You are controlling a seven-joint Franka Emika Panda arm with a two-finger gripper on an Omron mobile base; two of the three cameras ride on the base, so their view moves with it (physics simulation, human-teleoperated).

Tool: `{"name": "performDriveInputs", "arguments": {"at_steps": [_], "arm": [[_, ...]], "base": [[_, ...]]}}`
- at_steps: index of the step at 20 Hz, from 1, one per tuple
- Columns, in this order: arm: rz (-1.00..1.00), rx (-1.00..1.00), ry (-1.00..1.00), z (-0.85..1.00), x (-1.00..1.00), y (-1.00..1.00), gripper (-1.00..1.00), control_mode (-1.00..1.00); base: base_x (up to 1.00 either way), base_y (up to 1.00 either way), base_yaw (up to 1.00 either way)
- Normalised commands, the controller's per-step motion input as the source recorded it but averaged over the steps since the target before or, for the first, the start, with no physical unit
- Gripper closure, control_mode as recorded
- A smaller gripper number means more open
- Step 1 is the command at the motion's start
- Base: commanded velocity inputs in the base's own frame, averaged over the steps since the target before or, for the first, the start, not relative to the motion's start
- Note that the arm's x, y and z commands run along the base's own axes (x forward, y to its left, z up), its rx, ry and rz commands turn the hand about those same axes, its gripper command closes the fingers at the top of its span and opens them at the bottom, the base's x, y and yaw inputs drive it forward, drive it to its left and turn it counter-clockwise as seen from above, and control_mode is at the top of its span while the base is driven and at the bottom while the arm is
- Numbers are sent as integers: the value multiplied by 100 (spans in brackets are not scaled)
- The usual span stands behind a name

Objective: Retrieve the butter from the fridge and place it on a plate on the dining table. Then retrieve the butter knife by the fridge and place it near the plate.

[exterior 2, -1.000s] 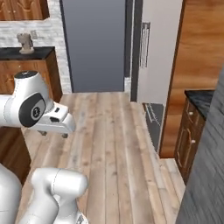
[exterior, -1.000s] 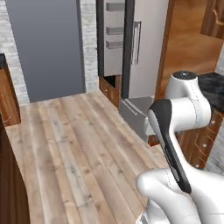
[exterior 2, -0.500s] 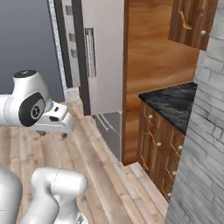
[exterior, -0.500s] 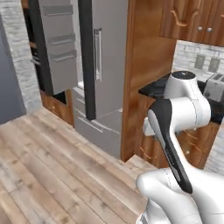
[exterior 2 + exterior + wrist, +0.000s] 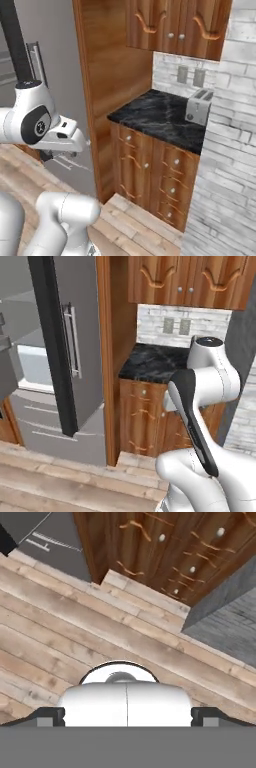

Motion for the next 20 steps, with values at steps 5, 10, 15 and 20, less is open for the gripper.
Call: {"name": "performDriveInputs", "arguments": {"at_steps": [5,10,15,20], "arm": [[0,0,0,0,0,0,-100,100],[0,0,0,0,0,0,-100,100],[0,0,0,0,0,0,-100,100],[0,0,0,0,0,0,-100,100]], "base": [[57,13,-51],[73,4,-55],[77,46,-37],[50,39,-11]]}}
